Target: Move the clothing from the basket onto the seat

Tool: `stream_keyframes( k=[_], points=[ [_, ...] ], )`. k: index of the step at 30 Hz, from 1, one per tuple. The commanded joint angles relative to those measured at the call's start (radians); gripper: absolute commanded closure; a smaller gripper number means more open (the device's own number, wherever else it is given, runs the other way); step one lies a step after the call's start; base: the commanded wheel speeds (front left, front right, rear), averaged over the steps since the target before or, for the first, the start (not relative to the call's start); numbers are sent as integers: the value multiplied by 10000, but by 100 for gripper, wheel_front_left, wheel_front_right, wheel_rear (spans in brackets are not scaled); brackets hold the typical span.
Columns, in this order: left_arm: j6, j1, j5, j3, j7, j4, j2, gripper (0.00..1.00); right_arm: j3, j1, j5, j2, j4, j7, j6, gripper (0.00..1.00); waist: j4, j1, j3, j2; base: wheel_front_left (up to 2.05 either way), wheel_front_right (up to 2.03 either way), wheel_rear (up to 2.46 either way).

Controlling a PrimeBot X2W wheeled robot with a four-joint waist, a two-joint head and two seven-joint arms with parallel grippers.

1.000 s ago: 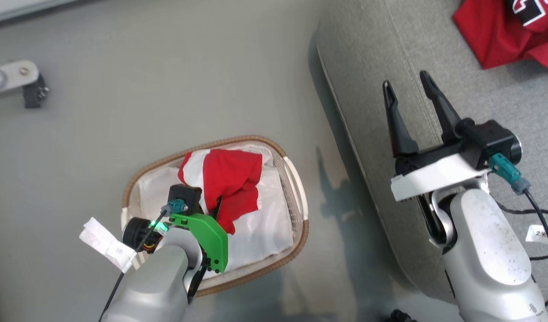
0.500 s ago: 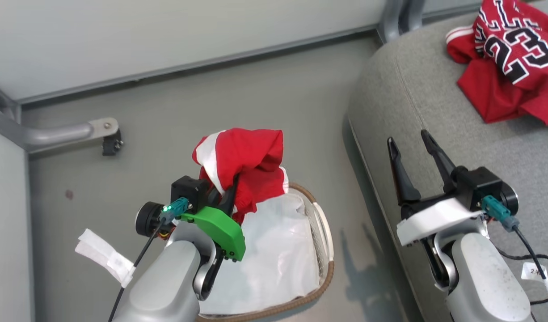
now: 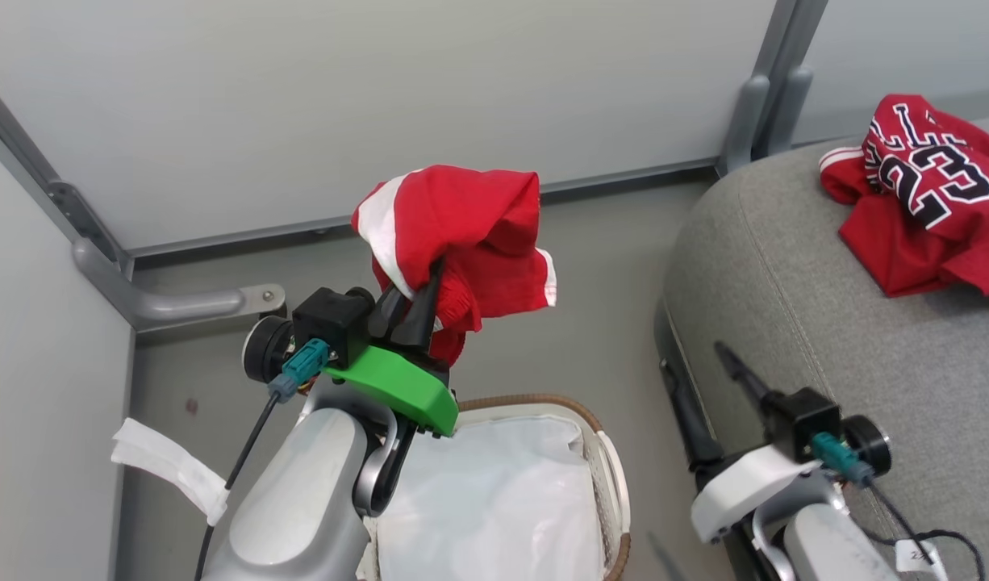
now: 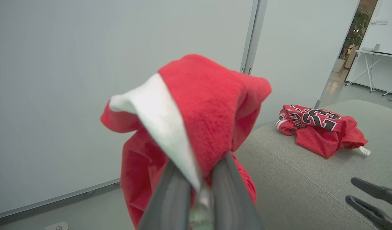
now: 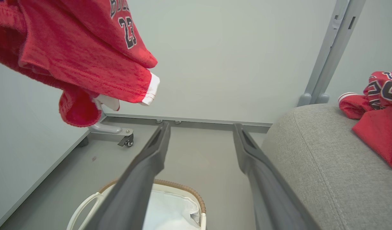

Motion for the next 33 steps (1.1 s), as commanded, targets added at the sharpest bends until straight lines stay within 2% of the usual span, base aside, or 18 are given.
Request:
stream_keyframes(
  k=[1,5,10,14,24,33],
  points=[
    [-32,177,97,27,-37,-99,5,100,205,189,-122,-30,127,-15,-14,0,209,1,-358,0,0,0,0],
    [-95,105,83,-111,-37,-251,-33,100,1233,119,-386,-176,471,-15,-14,0,313,1,-431,0,0,0,0],
    [-85,-85,-168,-491,-37,-479,-47,100,2575,-728,-552,-308,909,-15,-14,0,482,1,-345,0,0,0,0],
    [-5,-254,-481,-947,-39,-616,-46,100,3167,-1681,-857,-272,1385,-15,-14,0,671,1,-218,0,0,0,0],
    [243,-674,-1064,-1906,-39,-733,-44,100,3357,-3258,-1758,-112,2383,-15,-14,0,1106,1,62,0,0,0,0],
    [354,-1005,-1382,-2595,-37,-866,-45,100,3158,-3840,-2489,-25,2412,-15,-14,0,1381,1,309,0,0,0,0]
  ],
)
